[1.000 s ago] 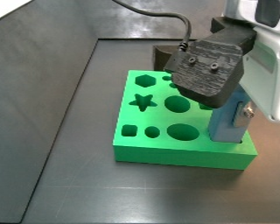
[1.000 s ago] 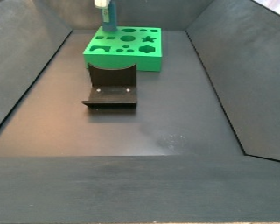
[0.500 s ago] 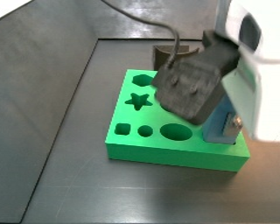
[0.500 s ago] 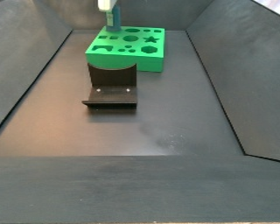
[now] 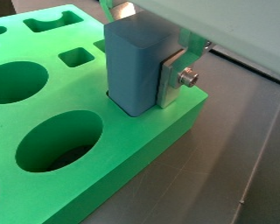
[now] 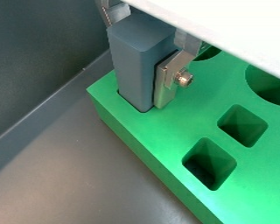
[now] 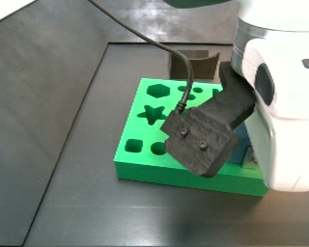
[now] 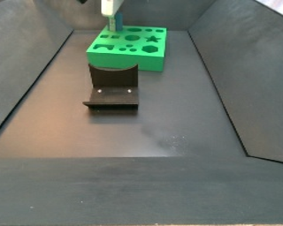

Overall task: Pick up the rectangle object. Move up. Move to above the board. Insert the rectangle object.
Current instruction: Insert the rectangle object.

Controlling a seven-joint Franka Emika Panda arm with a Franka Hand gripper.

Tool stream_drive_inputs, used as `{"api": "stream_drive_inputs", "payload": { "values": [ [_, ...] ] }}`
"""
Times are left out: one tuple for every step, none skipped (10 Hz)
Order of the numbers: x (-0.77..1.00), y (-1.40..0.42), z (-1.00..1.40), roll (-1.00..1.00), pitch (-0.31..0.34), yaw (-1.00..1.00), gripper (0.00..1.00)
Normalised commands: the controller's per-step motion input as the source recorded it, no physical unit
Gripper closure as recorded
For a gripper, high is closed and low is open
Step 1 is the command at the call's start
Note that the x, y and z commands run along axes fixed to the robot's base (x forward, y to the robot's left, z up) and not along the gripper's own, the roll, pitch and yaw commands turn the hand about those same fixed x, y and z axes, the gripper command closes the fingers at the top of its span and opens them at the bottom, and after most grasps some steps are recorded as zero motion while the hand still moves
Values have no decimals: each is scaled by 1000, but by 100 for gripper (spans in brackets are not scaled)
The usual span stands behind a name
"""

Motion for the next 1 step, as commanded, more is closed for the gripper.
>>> {"api": "stream_drive_inputs", "payload": {
  "values": [
    [0,0,0,0,0,0,100]
  ]
}}
